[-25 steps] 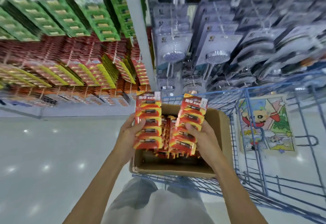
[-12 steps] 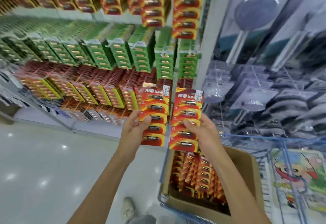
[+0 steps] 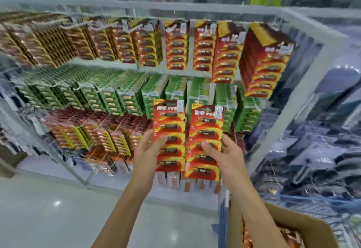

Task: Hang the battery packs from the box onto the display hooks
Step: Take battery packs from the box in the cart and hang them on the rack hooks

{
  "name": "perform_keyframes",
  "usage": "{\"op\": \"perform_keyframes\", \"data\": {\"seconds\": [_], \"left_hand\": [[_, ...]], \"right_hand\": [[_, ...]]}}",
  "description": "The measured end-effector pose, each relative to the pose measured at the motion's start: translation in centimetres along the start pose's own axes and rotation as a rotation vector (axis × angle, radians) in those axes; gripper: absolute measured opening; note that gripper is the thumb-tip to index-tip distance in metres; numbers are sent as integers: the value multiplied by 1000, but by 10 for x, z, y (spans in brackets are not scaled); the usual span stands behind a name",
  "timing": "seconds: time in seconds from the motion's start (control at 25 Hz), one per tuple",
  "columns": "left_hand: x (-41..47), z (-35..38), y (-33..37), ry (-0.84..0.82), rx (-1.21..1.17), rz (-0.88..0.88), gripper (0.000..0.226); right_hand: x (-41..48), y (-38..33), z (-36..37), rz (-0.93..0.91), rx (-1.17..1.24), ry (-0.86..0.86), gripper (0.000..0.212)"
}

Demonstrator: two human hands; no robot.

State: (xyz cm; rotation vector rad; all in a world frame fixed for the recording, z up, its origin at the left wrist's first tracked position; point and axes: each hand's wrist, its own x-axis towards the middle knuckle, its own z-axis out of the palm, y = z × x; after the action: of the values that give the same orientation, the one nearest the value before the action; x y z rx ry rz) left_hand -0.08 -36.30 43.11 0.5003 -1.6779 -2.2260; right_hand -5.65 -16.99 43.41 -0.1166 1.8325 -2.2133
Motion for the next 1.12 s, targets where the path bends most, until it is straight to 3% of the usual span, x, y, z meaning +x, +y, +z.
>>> {"op": "perform_keyframes", "data": {"seconds": [0.24,0.36,0.4,0.48,0.6,0.68,0.72,0.92,1.04,1.08,1.12], "left_hand": [[39,-37,52,-44,14,81,27],[64,-29,74,-98,26,123,26],[72,-23,80,-113,24,129,28],[92,-10,92,-150,22,138,31],[117,8,102,-188,31,170,30],[133,19,106,-201,16,179,30],[140,23,107,-199,12,184,31],[168,33,106,-189,11,208,29],[182,33,104,-194,5,218,35],[186,33,103,-196,4,213,36],[190,33,102,-198,6,206,36]], "right_hand": [[24,-24,54,-34,53,43,28],[42,-43,68,-22,82,64,59],[48,-49,71,-35,86,83,56],[61,-63,72,-77,108,95,27],[81,-84,68,-111,110,114,41],[95,-96,61,-165,130,117,20],[100,-102,60,-185,134,131,21],[131,-114,52,-193,78,113,48],[145,-117,53,-207,80,138,21],[150,-118,54,-213,64,143,28],[153,-118,57,-231,50,145,50]]}}
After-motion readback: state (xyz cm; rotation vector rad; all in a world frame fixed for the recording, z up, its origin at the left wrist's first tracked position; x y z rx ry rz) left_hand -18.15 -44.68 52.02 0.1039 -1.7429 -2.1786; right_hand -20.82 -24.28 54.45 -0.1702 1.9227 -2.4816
